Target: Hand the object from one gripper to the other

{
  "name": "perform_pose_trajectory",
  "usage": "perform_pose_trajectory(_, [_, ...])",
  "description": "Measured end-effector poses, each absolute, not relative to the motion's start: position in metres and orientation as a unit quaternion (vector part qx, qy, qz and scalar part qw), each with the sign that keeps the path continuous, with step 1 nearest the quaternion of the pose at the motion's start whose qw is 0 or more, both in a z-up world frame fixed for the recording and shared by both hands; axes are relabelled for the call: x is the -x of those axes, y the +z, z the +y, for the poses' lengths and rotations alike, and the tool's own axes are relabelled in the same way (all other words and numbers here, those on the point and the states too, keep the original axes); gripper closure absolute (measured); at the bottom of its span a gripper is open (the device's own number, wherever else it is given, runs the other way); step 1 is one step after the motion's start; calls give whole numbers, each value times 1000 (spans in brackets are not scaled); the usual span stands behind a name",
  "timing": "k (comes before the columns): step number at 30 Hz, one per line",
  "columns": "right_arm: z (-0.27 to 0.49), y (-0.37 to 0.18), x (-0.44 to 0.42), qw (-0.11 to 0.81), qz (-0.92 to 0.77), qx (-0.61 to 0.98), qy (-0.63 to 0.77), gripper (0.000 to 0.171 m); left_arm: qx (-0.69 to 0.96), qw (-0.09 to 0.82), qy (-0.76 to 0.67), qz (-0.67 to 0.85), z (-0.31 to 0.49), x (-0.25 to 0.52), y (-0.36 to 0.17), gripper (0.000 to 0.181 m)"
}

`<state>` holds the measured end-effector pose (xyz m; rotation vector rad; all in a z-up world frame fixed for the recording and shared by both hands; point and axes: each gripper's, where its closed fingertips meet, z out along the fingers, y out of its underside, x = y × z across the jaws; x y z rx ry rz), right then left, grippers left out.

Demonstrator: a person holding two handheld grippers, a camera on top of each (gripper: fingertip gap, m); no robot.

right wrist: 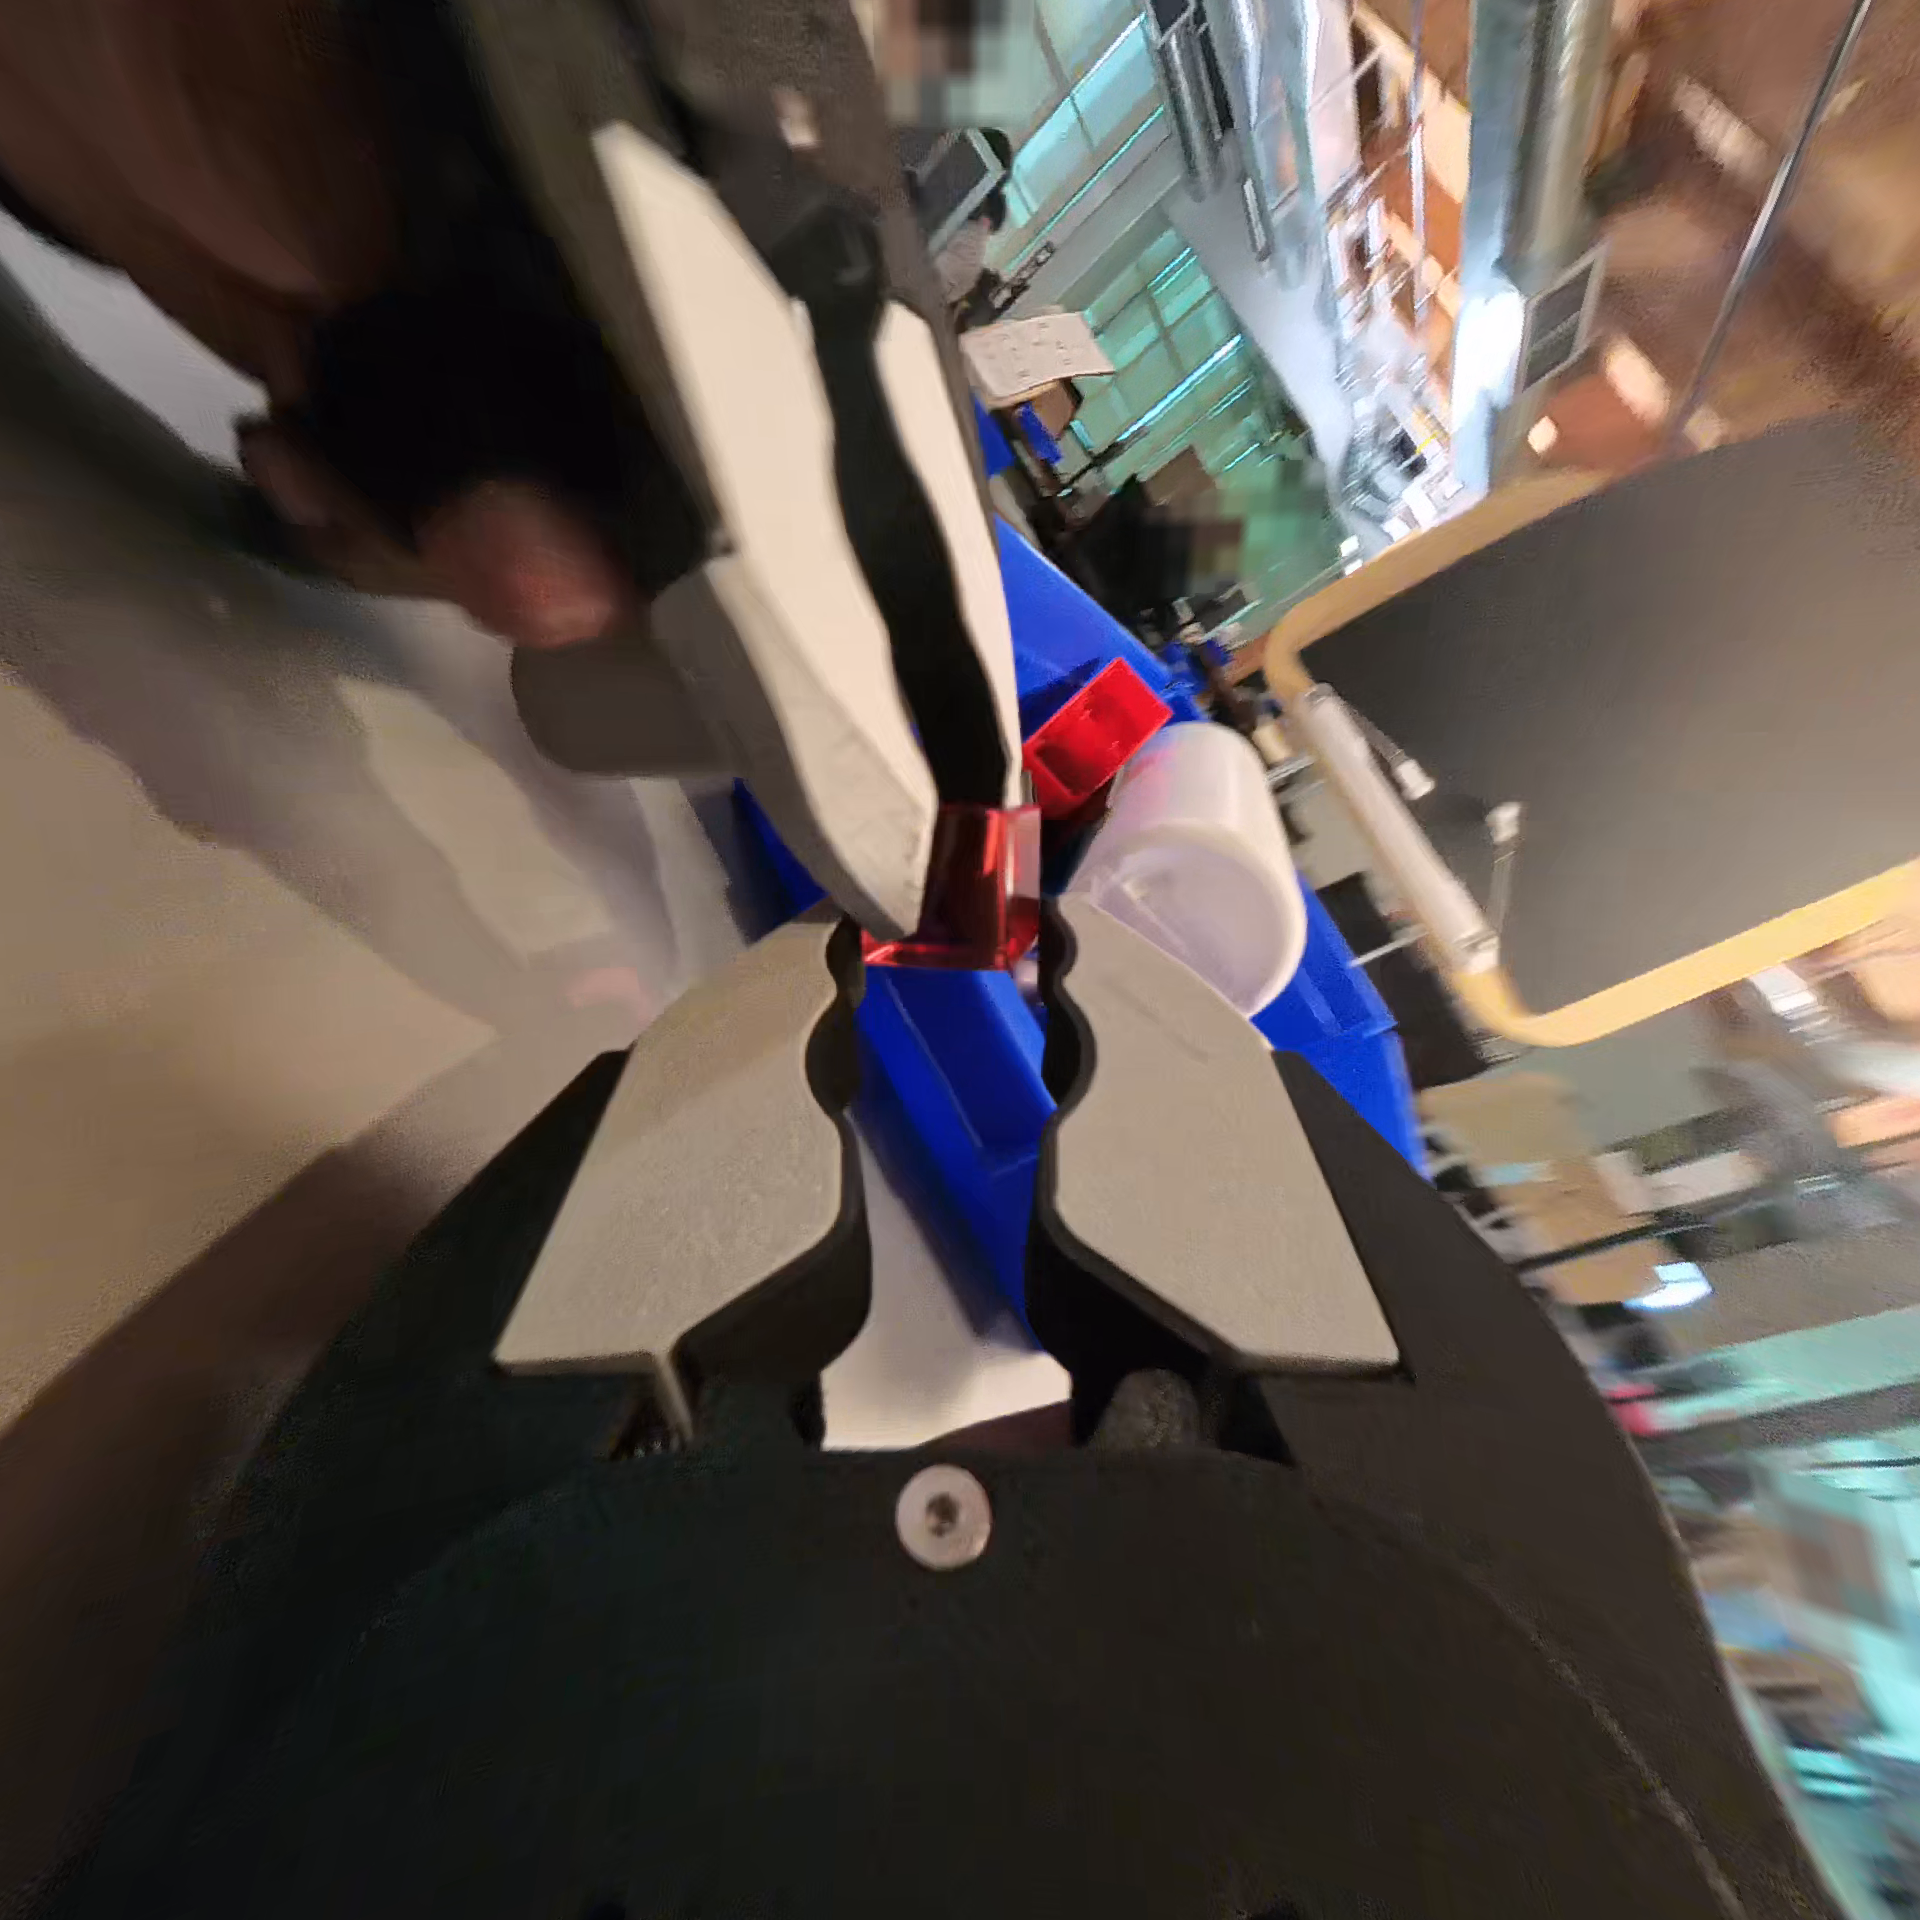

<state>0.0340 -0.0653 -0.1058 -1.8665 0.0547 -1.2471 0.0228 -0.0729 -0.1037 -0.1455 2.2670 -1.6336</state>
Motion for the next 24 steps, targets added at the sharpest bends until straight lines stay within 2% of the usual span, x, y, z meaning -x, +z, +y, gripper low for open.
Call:
perform_pose_trajectory(3, [-70, -101, -34, 500, 87, 759, -409, 130, 2, 287, -553, 783, -69, -29, -95, 153])
perform_pose_trajectory(6, [-75, -94, -30, 556, 139, 755, -319, 129, -46, 391, -510, 765, -64, -36, -91, 153])
perform_pose_trajectory(10, [-72, -90, -24, 609, 201, 745, -186, 125, -112, 480, -462, 737, -64, -37, -92, 154])
perform_pose_trajectory(11, [-70, -90, -23, 618, 216, 740, -156, 123, -126, 492, -455, 731, -66, -34, -93, 154])
perform_pose_trajectory(12, [-69, -90, -22, 625, 229, 735, -133, 123, -136, 501, -454, 724, -67, -31, -92, 176])
perform_pose_trajectory(14, [-69, -93, -24, 624, 255, 731, -108, 122, -156, 509, -463, 709, -71, -24, -90, 181])
perform_pose_trajectory(19, [-71, -103, -29, 596, 278, 746, -108, 122, -139, 487, -446, 738, -71, -32, -103, 167])
perform_pose_trajectory(24, [-73, -107, -31, 574, 270, 761, -136, 123, -67, 441, -493, 747, -55, -47, -89, 157])
